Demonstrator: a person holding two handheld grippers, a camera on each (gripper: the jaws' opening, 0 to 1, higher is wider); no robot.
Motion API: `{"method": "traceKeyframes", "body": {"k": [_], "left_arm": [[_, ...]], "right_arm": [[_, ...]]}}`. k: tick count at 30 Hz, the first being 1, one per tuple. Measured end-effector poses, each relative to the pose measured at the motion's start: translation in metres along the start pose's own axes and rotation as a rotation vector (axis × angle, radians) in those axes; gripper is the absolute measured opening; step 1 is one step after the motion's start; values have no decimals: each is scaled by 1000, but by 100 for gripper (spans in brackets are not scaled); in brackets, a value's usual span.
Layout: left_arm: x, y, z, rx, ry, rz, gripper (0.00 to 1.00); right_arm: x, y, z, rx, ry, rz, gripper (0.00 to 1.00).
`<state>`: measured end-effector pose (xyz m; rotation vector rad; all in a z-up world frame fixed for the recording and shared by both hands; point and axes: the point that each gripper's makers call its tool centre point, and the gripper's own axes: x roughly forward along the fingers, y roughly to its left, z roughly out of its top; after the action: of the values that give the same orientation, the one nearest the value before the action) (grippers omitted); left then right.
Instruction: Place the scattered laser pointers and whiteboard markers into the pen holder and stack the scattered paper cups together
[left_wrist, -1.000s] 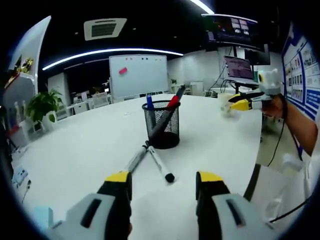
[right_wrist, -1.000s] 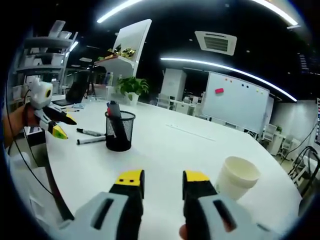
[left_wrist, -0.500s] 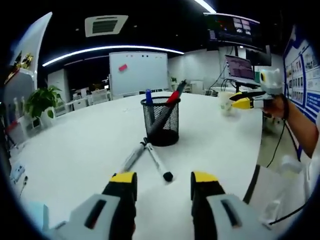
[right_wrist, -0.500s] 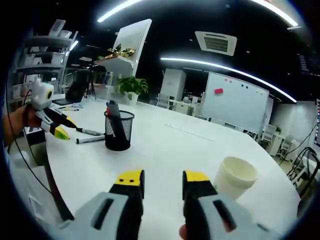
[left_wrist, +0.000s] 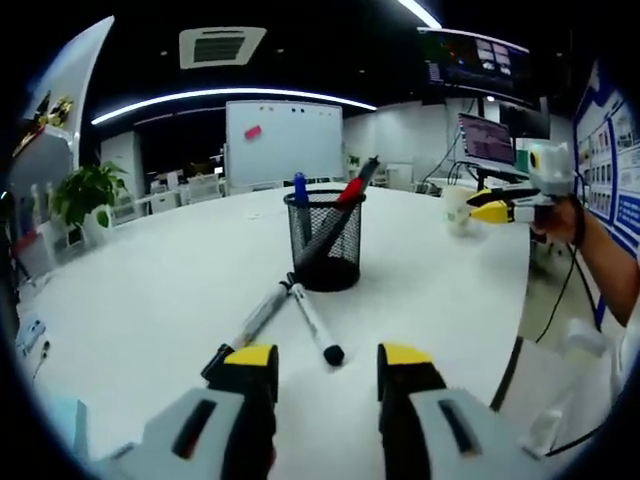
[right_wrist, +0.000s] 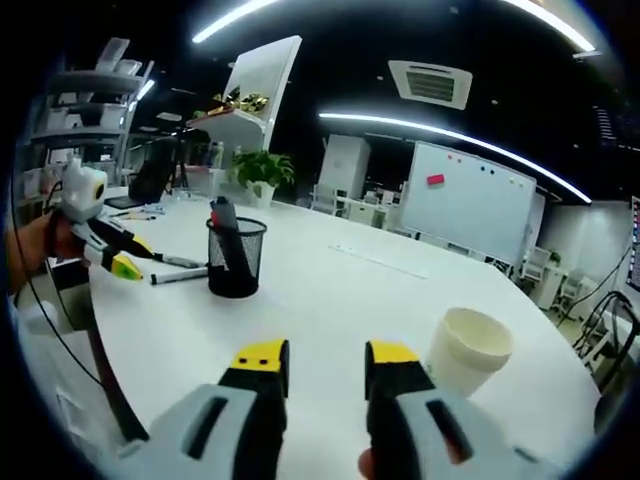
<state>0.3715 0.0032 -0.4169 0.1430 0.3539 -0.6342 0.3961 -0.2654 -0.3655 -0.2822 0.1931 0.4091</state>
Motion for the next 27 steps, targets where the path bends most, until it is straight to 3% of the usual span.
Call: {"method": "traceKeyframes", "body": {"k": [10,27], "left_arm": [[5,-1,-3,13,16,8,40],[12,8,-5,-75,-1,28,40]], "right_arm": [[-1,-2,-1,8,2,-8,30],[-2,-4,-5,20,10,-14,28]]}}
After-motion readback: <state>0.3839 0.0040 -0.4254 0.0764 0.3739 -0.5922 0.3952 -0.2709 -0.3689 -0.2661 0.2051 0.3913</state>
